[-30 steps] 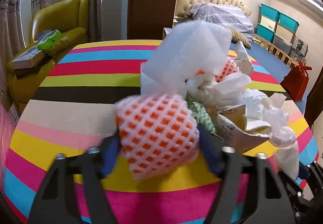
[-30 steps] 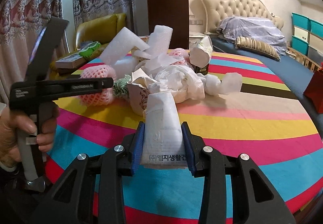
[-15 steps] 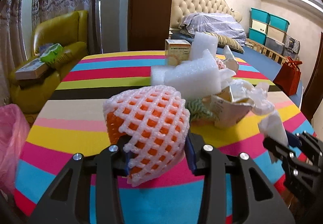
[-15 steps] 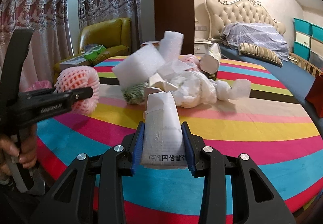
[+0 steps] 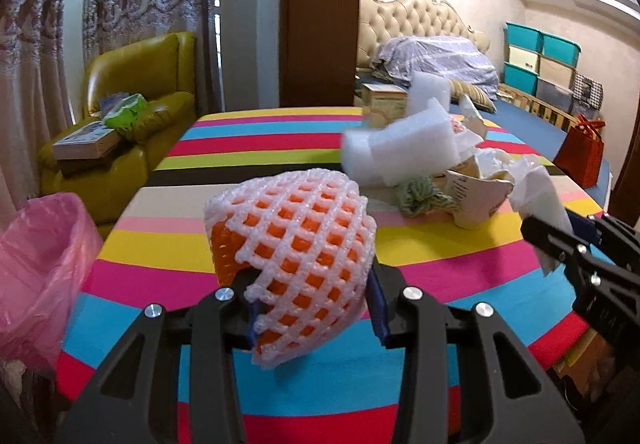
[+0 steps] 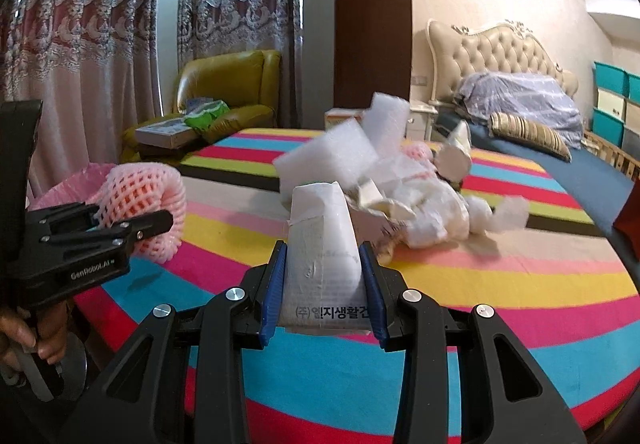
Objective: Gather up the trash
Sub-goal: 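Carry the netted orange with the left tool while the right tool carries the packet, both into the pink bin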
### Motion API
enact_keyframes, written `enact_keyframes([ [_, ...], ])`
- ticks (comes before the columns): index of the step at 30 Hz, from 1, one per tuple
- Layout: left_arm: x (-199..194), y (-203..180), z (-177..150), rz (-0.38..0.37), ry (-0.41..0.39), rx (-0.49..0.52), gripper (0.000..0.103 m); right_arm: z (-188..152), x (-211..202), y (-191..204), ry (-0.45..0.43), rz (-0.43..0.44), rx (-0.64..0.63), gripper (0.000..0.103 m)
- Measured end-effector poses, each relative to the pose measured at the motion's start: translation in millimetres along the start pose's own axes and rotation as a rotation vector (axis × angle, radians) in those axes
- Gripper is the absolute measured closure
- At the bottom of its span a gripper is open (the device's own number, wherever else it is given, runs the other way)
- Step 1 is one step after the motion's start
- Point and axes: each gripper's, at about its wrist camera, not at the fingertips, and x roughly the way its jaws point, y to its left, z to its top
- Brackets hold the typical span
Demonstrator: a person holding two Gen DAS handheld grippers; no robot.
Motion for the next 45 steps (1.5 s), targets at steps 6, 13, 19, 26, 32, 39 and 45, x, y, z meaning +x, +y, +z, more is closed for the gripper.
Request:
enact_keyframes([
  [6, -16.4, 23.4, -2.3, 0.047, -0.042, -0.028, 0.063, 15.5, 6.0, 19.7, -0.022, 0.03, -0.039, 0.066],
  [13, -38.8, 63.4, -4.0, 0.115, -0.091, -0.067, 0.063, 36.8, 13.0, 63.4, -0.054, 0.089, -0.123, 0.066],
  [19, -59.0, 106.6, -8.7, 0.186, -0.12, -0.112, 0.063, 55.3, 24.0, 106.1, -0.075, 0.185, -0.174, 0.066],
  [26, -95.2, 173.0, -17.7, 0.27, -0.161, -0.174, 0.062, 76.7, 45.8, 173.5, -0.077, 0.344, -0.252, 0.066],
  [32, -114.6, 244.0, -32.1, 0.361, -0.146, -0.254, 0.062, 88.9, 71.7, 236.4, -0.068, 0.458, -0.326, 0.066],
  [39, -103.0, 318.1, -39.1, 0.386, -0.084, -0.302, 0.06, 97.0, 102.5, 306.2, -0.006, 0.555, -0.399, 0.066],
  [45, -82.3, 354.2, -37.8, 0.36, -0.071, -0.358, 0.051, 105.3, 131.9, 335.0, 0.038, 0.628, -0.385, 0.061],
])
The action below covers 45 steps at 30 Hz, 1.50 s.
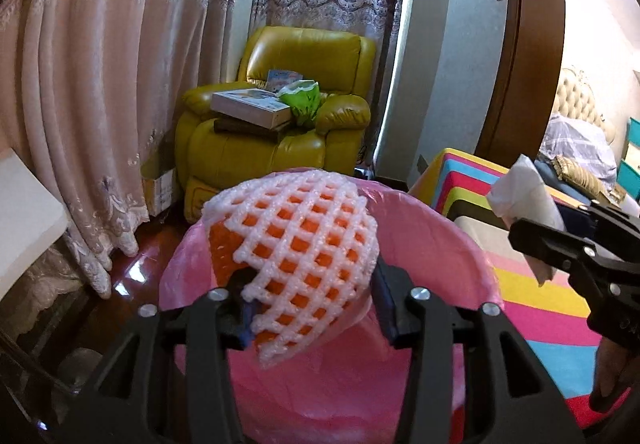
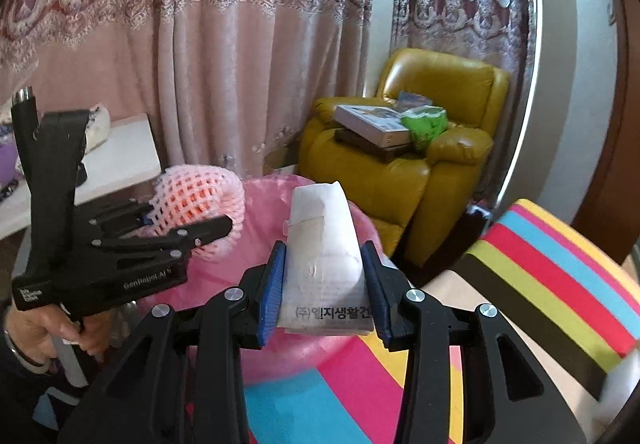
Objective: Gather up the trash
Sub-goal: 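Carry the netted orange with the left tool while the right tool carries the packet, both into the pink bin, then return the right tool to the pile and grasp the crumpled white paper cup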
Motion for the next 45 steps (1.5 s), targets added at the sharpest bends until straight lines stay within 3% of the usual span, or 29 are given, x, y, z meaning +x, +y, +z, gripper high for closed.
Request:
enact_keyframes([
  [1, 4.9, 2.1, 0.1, 0.007, 0.007, 0.0, 0.04, 1.3, 6.7, -1.0, 0.009, 0.013, 0.001, 0.045],
  [3, 7.2, 3.4, -3.1, 0.053, 0.003, -0.013, 0.023, 2.3, 9.2, -6.1, 0.005, 0.012, 0.025, 0.029],
  [6, -0.6, 7.3, -9.3, 0.061, -0.003, -0.055, 0.012, 0.4, -4.6, -15.3, -0.016, 0.021, 0.065, 0.029],
  [9, -19.3, 3.9, -18.3, 0.108, -0.035, -0.073, 0.005, -7.4, -31.2, -23.3, -0.031, -0.026, 0.062, 0.029],
  [16, -55.2, -37.8, -34.1, 0.051, -0.119, -0.11, 0.005, -48.1, -99.9, -53.4, -0.034, -0.157, 0.116, 0.024],
  [18, -55.6, -57.2, -35.7, 0.014, -0.095, -0.088, 0.005, -59.6, -116.4, -59.8, -0.033, -0.201, 0.125, 0.023],
  [25, -54.6, -159.4, -56.4, -0.129, 0.005, 0.142, 0.005, -111.7, -197.3, -113.3, -0.048, -0.409, 0.272, 0.022],
  [33, -57.0, -250.6, -90.4, -0.276, 0.078, 0.272, 0.005, -177.7, -274.3, -164.4, -0.083, -0.583, 0.473, 0.021],
  [35, -58.4, -266.8, -97.1, -0.304, 0.078, 0.29, 0.005, -192.3, -280.9, -170.1, -0.069, -0.592, 0.506, 0.022],
  [40, -51.3, -299.5, -106.6, -0.324, 0.097, 0.332, 0.005, -212.4, -270.5, -186.9, 0.032, -0.612, 0.552, 0.034],
  [45, -47.1, -303.4, -106.2, -0.274, 0.08, 0.388, 0.005, -213.2, -248.9, -202.4, 0.098, -0.628, 0.547, 0.035],
])
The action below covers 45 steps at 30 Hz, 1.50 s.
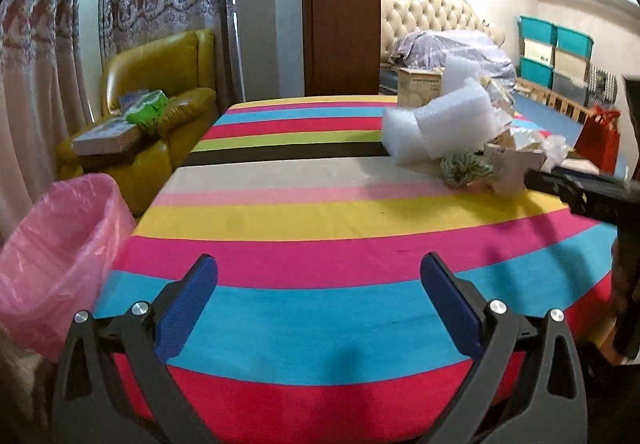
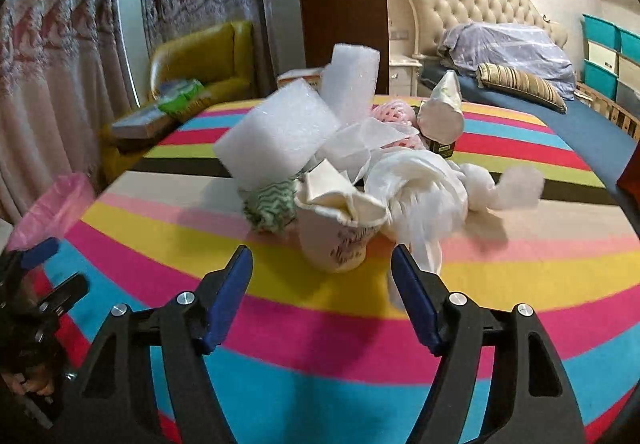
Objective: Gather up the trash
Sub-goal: 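Return the right tool to the pile and grasp the crumpled white paper cup, then grasp the white foam sheet with the left tool while the right tool holds the paper cup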
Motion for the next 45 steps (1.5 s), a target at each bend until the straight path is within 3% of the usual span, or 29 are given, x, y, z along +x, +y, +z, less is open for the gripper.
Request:
enact_keyframes([
  [5, 3.8, 12.7, -1.6, -0.003, 0.036, -0.023, 0.005, 26.3, 30.5, -4.0, 0.037, -0.041, 0.018, 0.039],
  [10, -0.4, 2.4, -0.3, -0.059, 0.015, 0.035, 0.005, 31.9, 40.6, -7.1, 0.062, -0.036, 0.03, 0.048],
  [22, 16.0, -39.9, 27.5, -0.167, 0.029, 0.026, 0.005, 2.4, -45.5, -34.2, -0.144, -0.017, 0.023, 0.049],
  [28, 33.9, -71.1, 37.3, -0.206, 0.058, 0.043, 0.005, -2.5, -71.3, -71.6, -0.245, -0.166, 0.07, 0.049],
  [32, 44.0, -95.5, 41.1, -0.229, 0.069, 0.072, 0.005, -5.5, -68.2, -96.4, -0.234, -0.225, 0.12, 0.049],
  [39, 51.0, -116.3, 71.7, -0.204, -0.016, 0.044, 0.005, -17.7, -51.2, -114.0, -0.216, -0.23, 0.17, 0.049],
  [45, 80.6, -124.9, 107.6, -0.163, -0.014, 0.009, 0.005, -22.1, -50.3, -112.9, -0.225, -0.222, 0.16, 0.049],
])
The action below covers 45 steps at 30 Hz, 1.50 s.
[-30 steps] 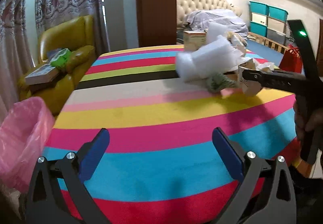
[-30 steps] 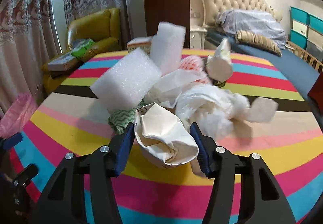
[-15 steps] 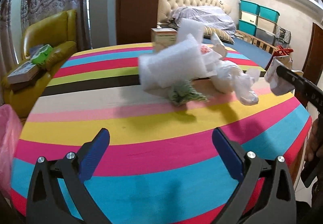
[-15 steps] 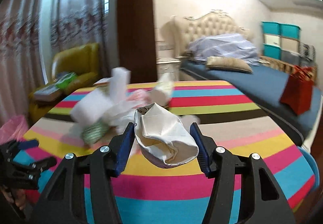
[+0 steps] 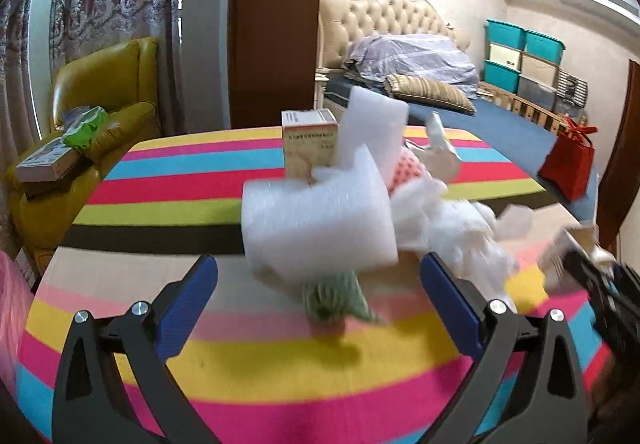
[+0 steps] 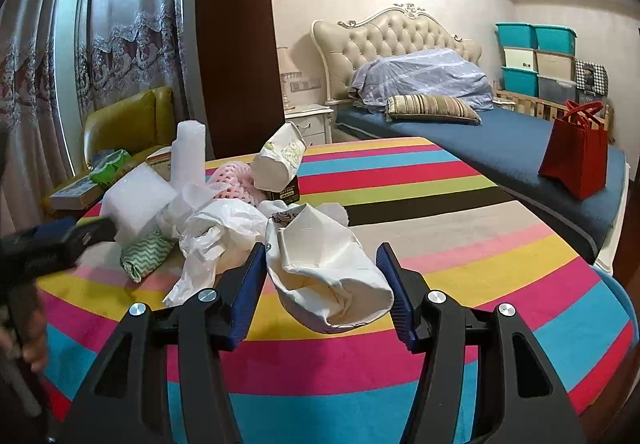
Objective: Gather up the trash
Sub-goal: 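Grasp the white foam sheet with the left tool while the right tool holds the paper cup, then carry the foam sheet with the left tool while the right tool carries the cup, releasing both into the bin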
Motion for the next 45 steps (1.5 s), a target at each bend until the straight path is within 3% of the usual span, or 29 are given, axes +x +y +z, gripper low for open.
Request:
enact_keyframes([
  [6, 28.4, -13.2, 17.5, 0.012, 0.033, 0.001, 0.005, -1.2, -5.8, 4.3, -0.011, 0.004, -0.026, 0.049],
  [10, 48.7, -14.3, 18.8, 0.062, 0.057, -0.003, 0.008, -1.3, -4.8, 5.3, 0.0, 0.008, -0.03, 0.049],
  [11, 51.6, -11.9, 17.8, 0.06, 0.062, -0.005, 0.016, -1.9, -4.1, 6.4, 0.005, 0.009, -0.035, 0.049],
  [12, 52.8, -9.9, 16.9, 0.051, 0.064, -0.008, 0.048, -2.3, -3.8, 7.3, 0.009, 0.011, -0.039, 0.049],
  [14, 55.1, -4.3, 13.6, 0.01, 0.098, -0.021, 0.049, -3.8, -3.8, 9.8, 0.012, 0.013, -0.047, 0.049],
  [22, 21.1, -7.6, -7.9, -0.024, 0.012, 0.026, 0.049, -4.3, -4.0, 16.8, 0.018, 0.024, -0.064, 0.049],
  [34, -19.1, 7.2, -40.2, -0.077, 0.022, -0.028, 0.049, -9.1, -0.2, 22.7, 0.041, 0.043, -0.073, 0.049],
  [45, -44.9, 28.4, -69.6, -0.064, 0.023, -0.039, 0.049, -13.7, -10.5, 48.6, 0.026, 0.113, -0.11, 0.049],
])
